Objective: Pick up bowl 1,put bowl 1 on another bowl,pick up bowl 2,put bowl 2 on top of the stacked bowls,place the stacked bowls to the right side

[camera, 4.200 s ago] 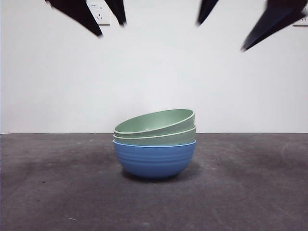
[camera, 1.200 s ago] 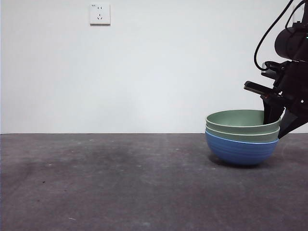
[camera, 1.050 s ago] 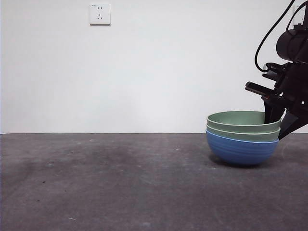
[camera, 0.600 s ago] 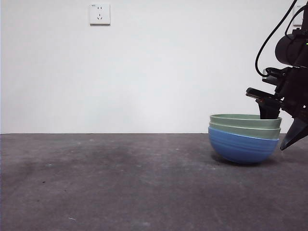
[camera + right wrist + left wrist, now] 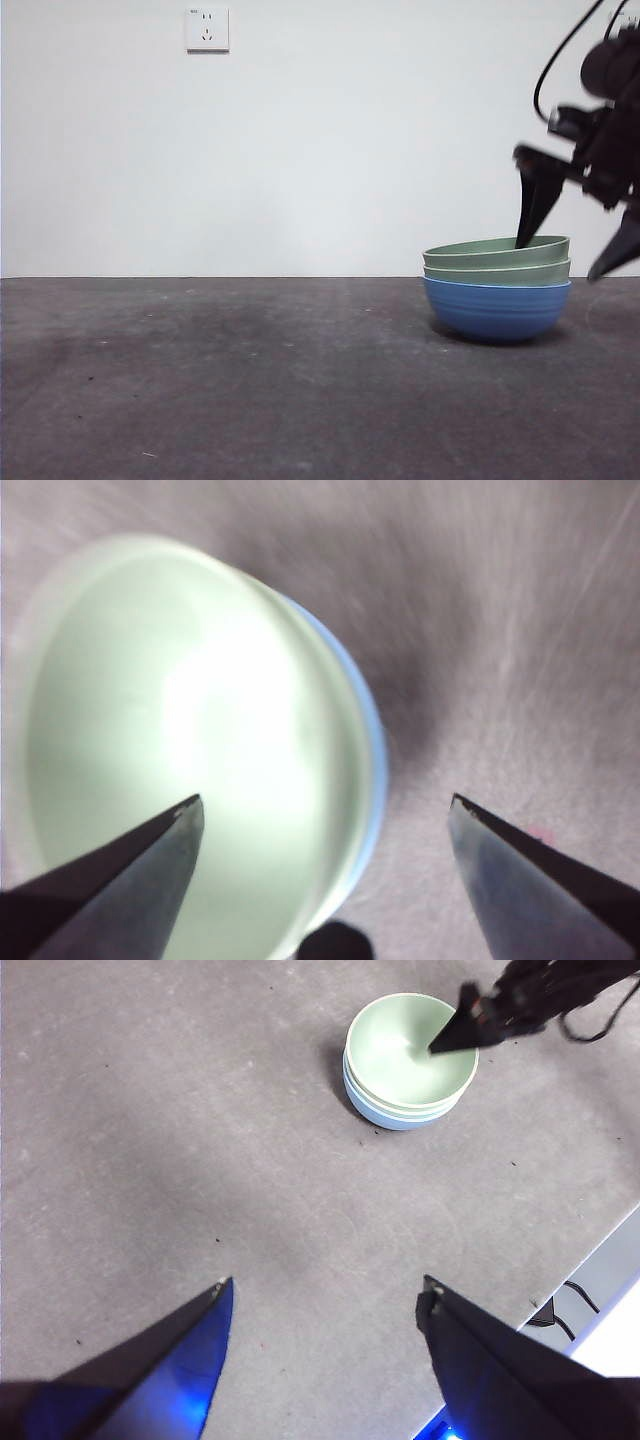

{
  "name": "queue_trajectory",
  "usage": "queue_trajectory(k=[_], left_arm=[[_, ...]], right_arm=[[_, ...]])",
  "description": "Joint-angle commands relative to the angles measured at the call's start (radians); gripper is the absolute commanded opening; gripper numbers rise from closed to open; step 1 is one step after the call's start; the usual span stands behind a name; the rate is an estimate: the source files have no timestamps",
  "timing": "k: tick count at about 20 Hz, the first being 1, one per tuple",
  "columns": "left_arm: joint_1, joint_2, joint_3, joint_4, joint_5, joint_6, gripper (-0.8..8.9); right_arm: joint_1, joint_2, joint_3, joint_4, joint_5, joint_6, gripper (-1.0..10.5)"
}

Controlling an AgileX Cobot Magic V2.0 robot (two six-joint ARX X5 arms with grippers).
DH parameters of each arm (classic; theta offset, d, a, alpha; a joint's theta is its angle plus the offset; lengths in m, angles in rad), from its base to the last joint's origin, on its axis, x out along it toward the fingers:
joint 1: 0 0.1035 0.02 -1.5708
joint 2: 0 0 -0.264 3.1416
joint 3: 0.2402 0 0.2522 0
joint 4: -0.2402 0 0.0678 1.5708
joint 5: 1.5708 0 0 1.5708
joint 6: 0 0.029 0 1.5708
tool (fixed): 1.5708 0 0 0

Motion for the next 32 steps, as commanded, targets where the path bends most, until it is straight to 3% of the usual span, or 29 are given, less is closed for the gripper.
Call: queue_trajectory(k=[1,10,15,16,18,19,20,21,22,32], left_arm=[[-0.003,0.0,0.0,0.011,-0.002,0.008,3.15],[-0.003,0.0,0.0,0.011,0.0,0.029,3.15],[-0.003,0.0,0.0,-0.008,0.001,0.031,3.15],[-0.003,0.0,0.0,-0.013,0.001,0.031,3.15],[-0.003,0.0,0.0,-0.022,0.001,0.031,3.11],[-0.003,0.0,0.0,-0.028,0.001,0.031,3.02],[-0.003,0.0,0.0,-0.036,0.001,0.031,2.27],[-0.003,0.0,0.0,-0.044,0.001,0.032,0.62],[-0.003,0.0,0.0,-0.048,0.001,0.035,-0.18],[-0.003,0.0,0.0,-0.047,0.0,0.034,-0.04]], right_arm=[[0.0,-0.069,-0.01,-0.027,-0.004,-0.008,4.1],[0.05,-0.527,-0.01,-0.398,-0.008,-0.043,4.1],[0.095,-0.695,-0.01,-0.583,-0.001,-0.063,4.0],[0.099,-0.711,-0.01,-0.617,0.0,-0.074,4.0],[0.1,-0.726,-0.01,-0.676,0.001,-0.106,2.9],[0.1,-0.726,-0.01,-0.7,0.0,-0.131,1.3],[0.1,-0.726,-0.01,-0.713,0.0,-0.155,0.0],[0.1,-0.726,-0.01,-0.721,0.0,-0.174,-0.1],[0.1,-0.726,-0.01,-0.721,0.0,-0.177,-0.1],[0.099,-0.726,-0.01,-0.698,-0.003,-0.177,0.0]])
